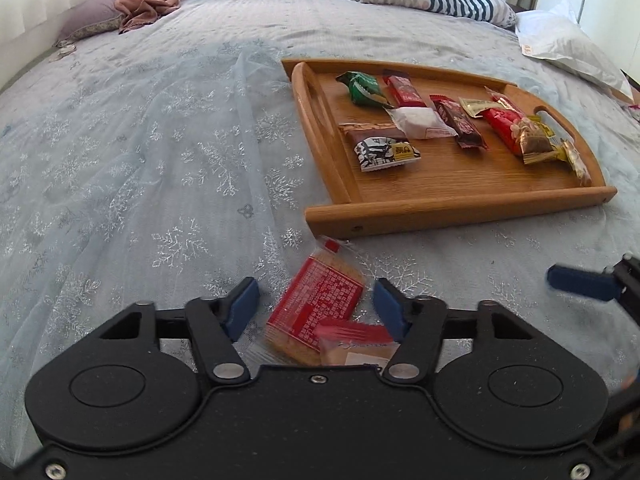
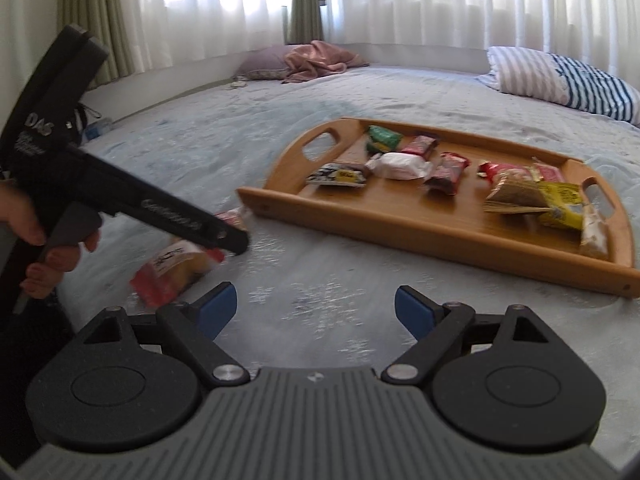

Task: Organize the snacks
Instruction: 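Grasp the red cake packet with the left tool while the right tool grasps the small cake packet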

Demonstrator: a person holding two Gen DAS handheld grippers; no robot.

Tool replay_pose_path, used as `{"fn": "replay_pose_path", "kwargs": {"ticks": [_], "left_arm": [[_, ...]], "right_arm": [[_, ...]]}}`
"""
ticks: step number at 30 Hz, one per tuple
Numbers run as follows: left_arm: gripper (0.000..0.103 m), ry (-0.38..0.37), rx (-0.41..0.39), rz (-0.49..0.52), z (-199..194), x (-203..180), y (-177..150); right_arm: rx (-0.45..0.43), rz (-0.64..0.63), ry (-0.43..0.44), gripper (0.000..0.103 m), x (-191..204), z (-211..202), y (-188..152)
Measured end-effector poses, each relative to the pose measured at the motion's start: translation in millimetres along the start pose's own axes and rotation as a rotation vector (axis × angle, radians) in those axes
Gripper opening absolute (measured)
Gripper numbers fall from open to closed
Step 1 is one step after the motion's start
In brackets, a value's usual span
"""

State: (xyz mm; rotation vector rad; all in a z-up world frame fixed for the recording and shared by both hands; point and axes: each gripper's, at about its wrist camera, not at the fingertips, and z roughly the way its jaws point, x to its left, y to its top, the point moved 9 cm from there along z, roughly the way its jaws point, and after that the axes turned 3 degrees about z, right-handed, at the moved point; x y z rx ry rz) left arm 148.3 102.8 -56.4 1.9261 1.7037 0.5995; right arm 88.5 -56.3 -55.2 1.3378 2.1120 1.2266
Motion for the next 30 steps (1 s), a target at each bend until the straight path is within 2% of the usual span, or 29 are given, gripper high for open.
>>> {"fn": "replay_pose_path", "kwargs": {"ticks": [2,9,13,16,19,21,24,30], "left_arm": [[0.046,-0.003,0.001,0.010,-1,-2,1],[0.043,-0.008,0.005,0.006,-3,-1,1],[0.043,-0.006,0.004,0.003,-5,2,3],[0.043,-0.008,0.008,0.001,-5,4,3],[0.043,-0.011,0.010,-0.002,-4,6,3],[0.043,-0.008,0.009,-0.001,-3,6,3],[0.043,-0.008,0.007,0.000,-2,6,4],[0.047,0.005,-0.002,0.005,-1,6,6]], "right_arm": [[0.004,-0.005,0.033,0.094,10,2,-2],[0.010,-0.028,0.149,0.094,49,11,-3],[0.013,-0.026,0.186,0.094,67,21,0],[0.029,-0.010,0.205,0.084,77,28,3],[0.045,-0.015,0.186,0.072,83,33,4],[0.051,-0.019,0.182,0.058,85,33,4],[0.057,-0.008,0.178,0.050,84,32,4],[0.061,0.050,0.152,0.043,67,27,6]]}}
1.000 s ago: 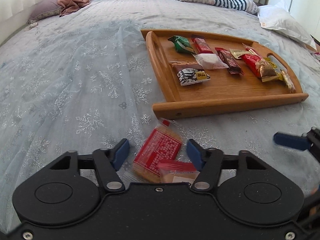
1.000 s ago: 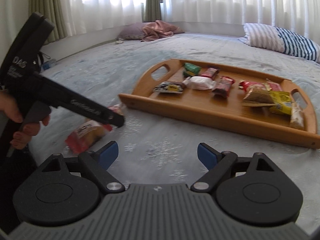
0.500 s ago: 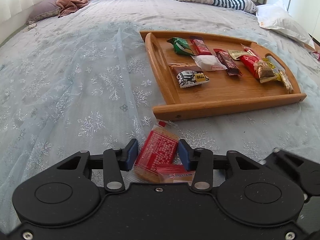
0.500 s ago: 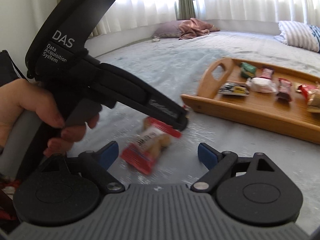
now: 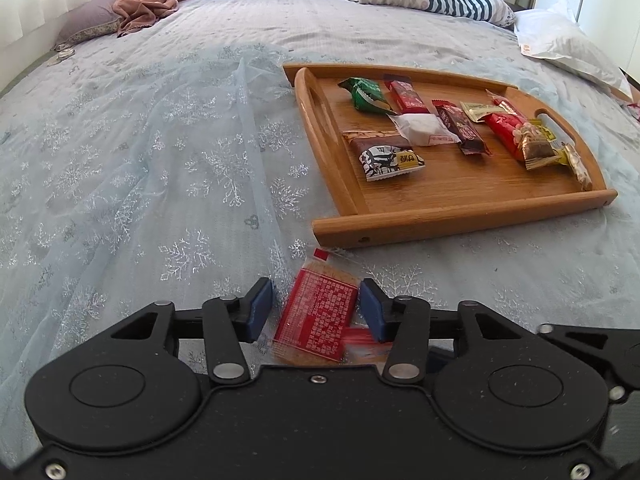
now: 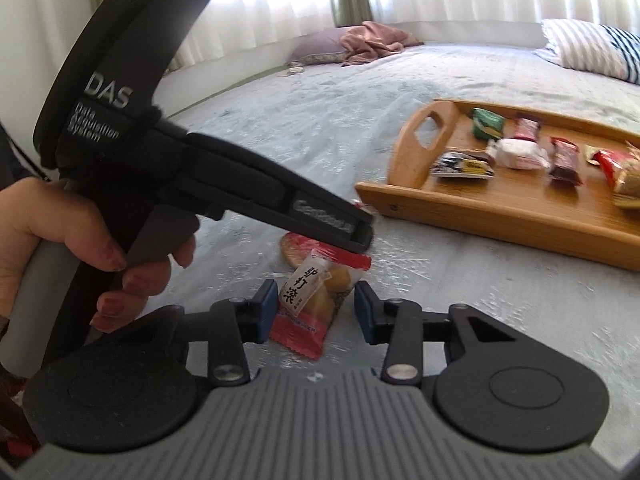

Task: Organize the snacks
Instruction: 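Grasp the red cake packet with the left tool while the right tool grasps the small cake packet, then lift the red cake packet with the left tool while the right tool lifts the small cake packet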

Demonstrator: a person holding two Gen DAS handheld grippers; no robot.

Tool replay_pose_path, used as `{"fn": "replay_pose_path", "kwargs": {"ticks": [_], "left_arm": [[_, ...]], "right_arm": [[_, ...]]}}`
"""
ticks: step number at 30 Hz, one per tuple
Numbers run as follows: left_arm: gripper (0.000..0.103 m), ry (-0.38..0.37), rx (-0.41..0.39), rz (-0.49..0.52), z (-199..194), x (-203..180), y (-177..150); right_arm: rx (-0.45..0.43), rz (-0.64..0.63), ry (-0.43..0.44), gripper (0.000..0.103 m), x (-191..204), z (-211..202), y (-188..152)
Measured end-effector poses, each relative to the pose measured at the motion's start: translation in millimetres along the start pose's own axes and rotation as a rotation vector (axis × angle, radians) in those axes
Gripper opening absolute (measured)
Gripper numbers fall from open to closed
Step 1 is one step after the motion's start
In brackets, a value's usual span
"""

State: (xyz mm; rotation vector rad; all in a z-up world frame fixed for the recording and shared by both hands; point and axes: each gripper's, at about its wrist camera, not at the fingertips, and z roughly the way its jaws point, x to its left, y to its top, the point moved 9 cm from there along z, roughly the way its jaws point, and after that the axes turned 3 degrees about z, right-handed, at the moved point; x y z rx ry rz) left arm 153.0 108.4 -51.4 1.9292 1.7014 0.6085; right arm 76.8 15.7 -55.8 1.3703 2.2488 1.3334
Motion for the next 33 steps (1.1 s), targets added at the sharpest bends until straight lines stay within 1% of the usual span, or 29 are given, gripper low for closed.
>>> {"fn": "replay_pose_path", "kwargs": {"ticks": [7,9,12,15,18,20,23,29,33], "left_arm": [[0.055,0.004,0.000,0.023,3,-4,-2],[0.055,0.007,-0.003,0.033,3,-6,-3],[0.053,0.004,-0.005,0.039,4,-9,-5],[0.049,0.020,-0.020,0.046,3,-12,-8],[0.039,0.025,-0.036,0.049,0,-17,-9],[0.031,0.025,-0.041,0.049,-3,-19,-10],[0.031,0.027,-0.050,0.051,-8,-23,-11],[0.030,0.003,-0.066,0.044,-21,-28,-11],[0.030,0.018,-0.094,0.055,-30,-30,-6]], "right_arm": [[-0.010,0.021,-0.091,0.042,-26,-17,3],[-0.015,0.032,-0.112,0.042,-34,-23,4],[-0.025,0.048,-0.150,0.042,-48,-31,5],[-0.036,0.074,-0.175,0.042,-59,-39,7],[-0.048,0.094,-0.203,0.041,-71,-38,11],[-0.053,0.103,-0.220,0.039,-77,-38,13],[-0.058,0.125,-0.231,0.036,-85,-40,14],[-0.067,0.132,-0.256,0.034,-96,-48,14],[-0.075,0.144,-0.268,0.033,-103,-52,15]]}}
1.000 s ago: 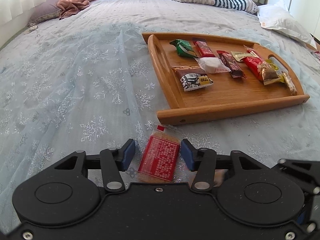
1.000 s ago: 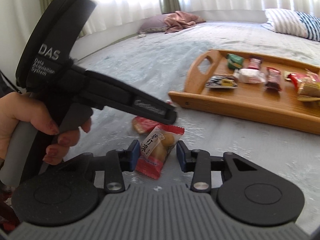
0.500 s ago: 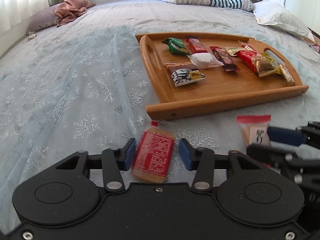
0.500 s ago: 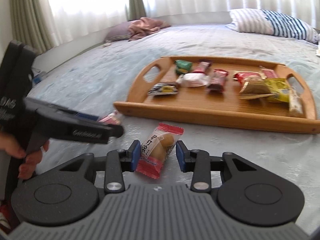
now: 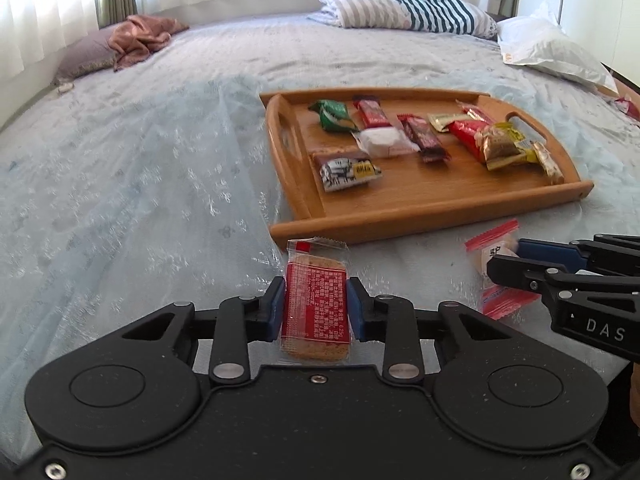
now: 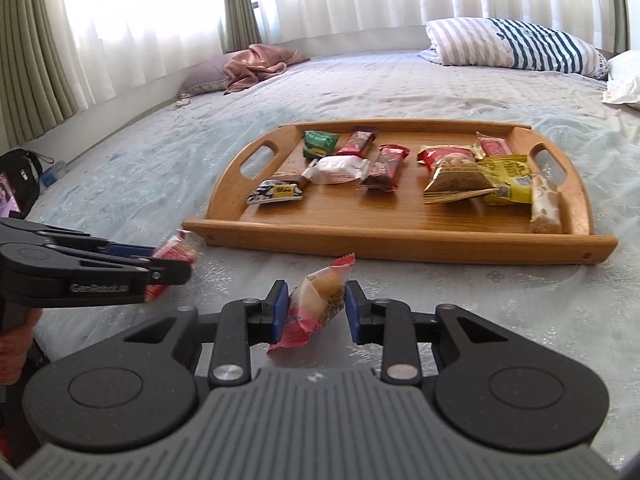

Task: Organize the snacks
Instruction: 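Lift the red cake packet with the left tool while the right tool lifts the small cake packet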

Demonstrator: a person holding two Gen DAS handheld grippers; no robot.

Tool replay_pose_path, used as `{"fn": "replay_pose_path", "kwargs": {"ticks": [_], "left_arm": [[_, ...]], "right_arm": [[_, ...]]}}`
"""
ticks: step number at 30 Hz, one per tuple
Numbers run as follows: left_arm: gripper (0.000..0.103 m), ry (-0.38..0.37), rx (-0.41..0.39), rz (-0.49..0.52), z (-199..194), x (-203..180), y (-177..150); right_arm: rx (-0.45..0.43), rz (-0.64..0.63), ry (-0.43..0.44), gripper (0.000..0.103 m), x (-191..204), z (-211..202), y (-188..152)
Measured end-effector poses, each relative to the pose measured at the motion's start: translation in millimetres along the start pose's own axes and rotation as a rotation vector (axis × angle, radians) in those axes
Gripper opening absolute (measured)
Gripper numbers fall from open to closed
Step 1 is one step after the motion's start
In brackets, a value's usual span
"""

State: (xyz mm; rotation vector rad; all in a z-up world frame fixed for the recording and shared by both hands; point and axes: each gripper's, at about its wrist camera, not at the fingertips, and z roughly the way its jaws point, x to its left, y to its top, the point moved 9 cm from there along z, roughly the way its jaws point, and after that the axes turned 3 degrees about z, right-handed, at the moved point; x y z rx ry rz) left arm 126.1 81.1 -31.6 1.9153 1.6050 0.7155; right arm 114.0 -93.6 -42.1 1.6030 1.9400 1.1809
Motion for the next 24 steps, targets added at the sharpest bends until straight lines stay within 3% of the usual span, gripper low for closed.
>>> {"fn": "replay_pose_path", "kwargs": {"ticks": [6,13,18,24], "left_arm": [[0.031,0.008,-0.016,-0.009,-7,2,6],[0.032,0.003,0.009,-0.010,-16,4,-10],[0.043,-0.048,0.023,0.035,-23,-14,-22],[0.047,0.014,0.037,0.043,-5,-13,-30]], "right_arm": [[-0.014,0.019,-0.022,0.032,-12,-2,5],[-0.008,0.060,-0.032,0.032,-24,0,5],[-0.014,0.067,-0.044,0.032,-29,-1,6],[-0.015,0.075,-0.055,0.032,-33,-3,5]]}}
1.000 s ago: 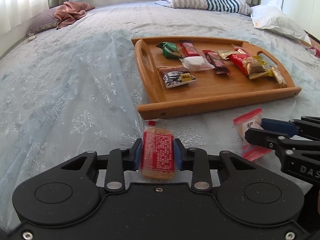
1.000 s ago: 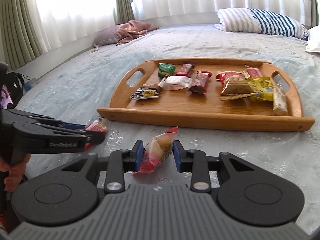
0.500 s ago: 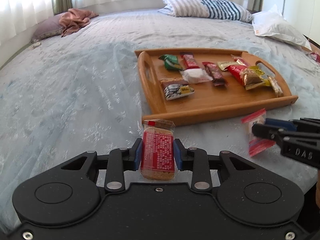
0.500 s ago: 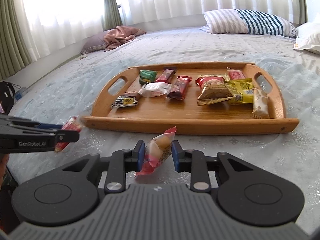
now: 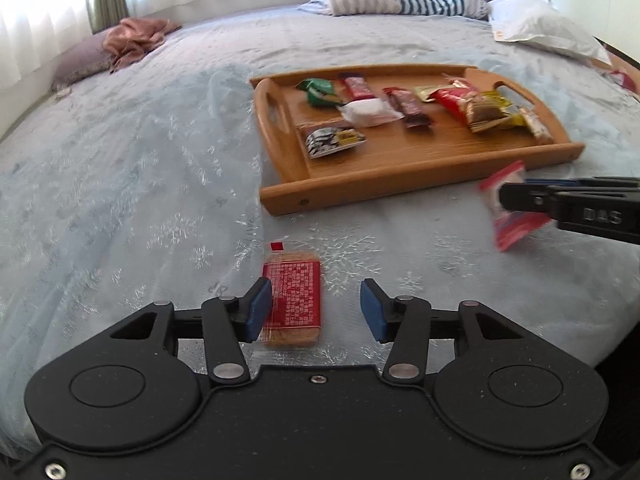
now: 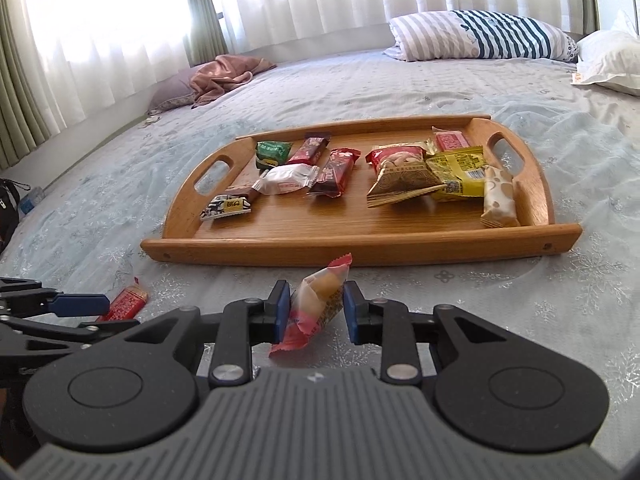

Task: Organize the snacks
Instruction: 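Lift the red cake packet with the left tool while the right tool lifts the small cake packet, then carry both packets over the tray and lower them onto it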

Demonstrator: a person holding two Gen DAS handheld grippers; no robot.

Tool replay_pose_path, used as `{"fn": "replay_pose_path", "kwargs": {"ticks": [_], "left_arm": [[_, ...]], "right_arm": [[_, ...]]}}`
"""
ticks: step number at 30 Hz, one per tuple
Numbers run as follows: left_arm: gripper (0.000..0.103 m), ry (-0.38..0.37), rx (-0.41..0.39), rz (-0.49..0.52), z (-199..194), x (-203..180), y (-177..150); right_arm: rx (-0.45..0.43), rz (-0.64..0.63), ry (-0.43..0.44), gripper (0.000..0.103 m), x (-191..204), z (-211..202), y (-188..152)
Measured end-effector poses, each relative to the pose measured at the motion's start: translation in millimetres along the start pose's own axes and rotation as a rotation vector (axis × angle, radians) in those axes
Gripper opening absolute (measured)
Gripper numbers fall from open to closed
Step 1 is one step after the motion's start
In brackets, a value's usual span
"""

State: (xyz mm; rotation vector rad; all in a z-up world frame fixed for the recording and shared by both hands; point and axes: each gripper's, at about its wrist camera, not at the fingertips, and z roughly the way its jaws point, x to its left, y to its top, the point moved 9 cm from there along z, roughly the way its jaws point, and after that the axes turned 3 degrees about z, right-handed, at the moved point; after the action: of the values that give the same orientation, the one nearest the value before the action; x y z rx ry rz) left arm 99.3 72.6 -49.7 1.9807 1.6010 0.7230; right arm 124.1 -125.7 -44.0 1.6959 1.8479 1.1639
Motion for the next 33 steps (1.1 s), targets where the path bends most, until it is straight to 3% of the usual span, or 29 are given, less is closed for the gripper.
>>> {"fn": "replay_pose_path", "kwargs": {"ticks": [3,9,10,11,16,18,21,23,26,33], "left_arm": [[0.050,0.017,0.006,-0.008,7,6,0],[0.052,-0.020,0.004,-0.064,19,16,6],[0.048,-0.022,0.008,-0.073,19,16,7],[0.031,-0.029,0.008,-0.073,17,15,7],[0.031,-0.040,-0.004,-0.028,5,-3,9],[0.031,-0.070,-0.020,-0.025,-1,-12,14],[0.031,-0.095,-0.049,-0.022,-8,-22,25],[0.031,-0.098,-0.065,-0.014,-10,-27,34],[0.031,-0.111,-0.081,-0.017,-10,-30,48],[0.031,-0.117,-0.128,-0.038,-3,-30,90]], "right_arm": [[0.003,0.001,-0.001,0.032,-2,-1,1],[0.002,0.001,-0.004,0.032,-3,1,1],[0.002,0.001,-0.009,0.032,-2,1,1],[0.004,0.001,-0.017,0.032,-3,1,0],[0.006,0.014,-0.017,0.034,-6,1,-1],[0.004,0.001,-0.008,0.042,-5,1,-2],[0.011,-0.022,-0.008,0.045,0,2,-4],[0.015,-0.036,-0.023,0.035,1,3,-5],[0.005,-0.049,-0.014,0.029,4,-1,-3],[-0.028,-0.022,0.019,0.028,2,-10,21]]}}
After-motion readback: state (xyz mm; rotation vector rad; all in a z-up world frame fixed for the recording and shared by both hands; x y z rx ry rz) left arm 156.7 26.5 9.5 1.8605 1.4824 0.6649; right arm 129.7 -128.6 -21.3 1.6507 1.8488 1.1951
